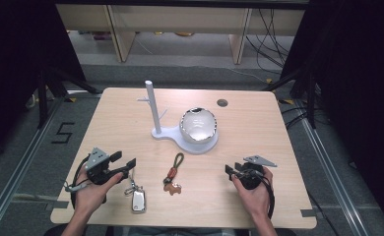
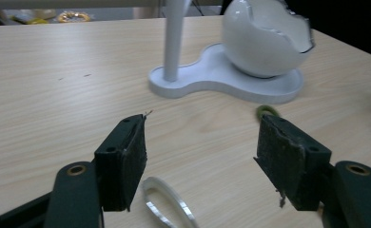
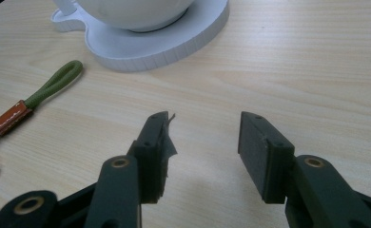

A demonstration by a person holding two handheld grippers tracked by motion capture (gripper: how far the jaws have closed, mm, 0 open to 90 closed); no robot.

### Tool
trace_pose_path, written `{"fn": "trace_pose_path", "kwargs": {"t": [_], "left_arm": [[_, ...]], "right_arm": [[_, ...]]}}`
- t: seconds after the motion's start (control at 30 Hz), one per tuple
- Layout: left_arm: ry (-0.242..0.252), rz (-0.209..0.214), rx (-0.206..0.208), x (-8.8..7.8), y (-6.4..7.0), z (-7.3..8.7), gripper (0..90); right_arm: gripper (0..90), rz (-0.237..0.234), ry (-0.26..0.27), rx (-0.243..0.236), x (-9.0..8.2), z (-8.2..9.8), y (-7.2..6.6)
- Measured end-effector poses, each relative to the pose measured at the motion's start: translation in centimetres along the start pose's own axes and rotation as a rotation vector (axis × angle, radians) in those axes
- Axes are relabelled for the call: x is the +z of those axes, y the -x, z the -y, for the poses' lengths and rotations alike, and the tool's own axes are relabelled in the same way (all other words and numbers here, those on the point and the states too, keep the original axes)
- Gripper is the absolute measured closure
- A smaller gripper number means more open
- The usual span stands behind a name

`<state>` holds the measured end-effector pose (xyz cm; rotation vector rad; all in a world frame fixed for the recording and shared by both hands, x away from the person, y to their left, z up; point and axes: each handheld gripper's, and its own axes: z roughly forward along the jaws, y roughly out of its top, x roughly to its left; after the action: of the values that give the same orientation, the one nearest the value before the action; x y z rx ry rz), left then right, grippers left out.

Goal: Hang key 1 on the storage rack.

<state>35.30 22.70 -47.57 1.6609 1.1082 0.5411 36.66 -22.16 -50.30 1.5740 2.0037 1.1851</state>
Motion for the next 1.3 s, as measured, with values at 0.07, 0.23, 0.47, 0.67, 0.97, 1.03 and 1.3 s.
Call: {"fn": "trace_pose_path", "kwargs": {"t": [0.07, 0.23, 0.47, 0.67, 0.97, 1.03, 1.3], "left_arm": [[-0.034, 0.048, 0.010, 0.2, 1.5, -0.9, 34.3], [-0.161, 0.137, 0.047, 1.8, 3.6, -1.8, 36.4], [-0.246, 0.220, 0.067, 3.8, 5.3, -3.0, 40.0], [-0.343, 0.245, 0.086, 4.9, 6.0, -3.6, 41.5], [-0.432, 0.243, 0.106, 6.4, 6.7, -3.9, 39.4], [-0.446, 0.237, 0.113, 6.5, 6.7, -4.1, 39.3], [-0.485, 0.251, 0.118, 7.8, 7.7, -4.1, 40.1]], "right_arm": [[54.6, -0.013, -0.006, 0.007, -0.2, -0.1, 0.1], [54.6, -0.018, 0.008, 0.006, -0.4, -0.1, 0.0], [54.7, -0.010, 0.003, -0.006, -0.3, -0.4, -0.3], [54.8, -0.009, -0.011, -0.011, -0.4, -0.5, -0.5], [54.8, -0.008, -0.017, -0.006, -0.3, -0.6, -0.3], [54.8, -0.008, -0.016, -0.007, -0.3, -0.6, -0.3], [54.8, -0.019, -0.023, -0.002, -0.3, -0.7, -0.4]]}}
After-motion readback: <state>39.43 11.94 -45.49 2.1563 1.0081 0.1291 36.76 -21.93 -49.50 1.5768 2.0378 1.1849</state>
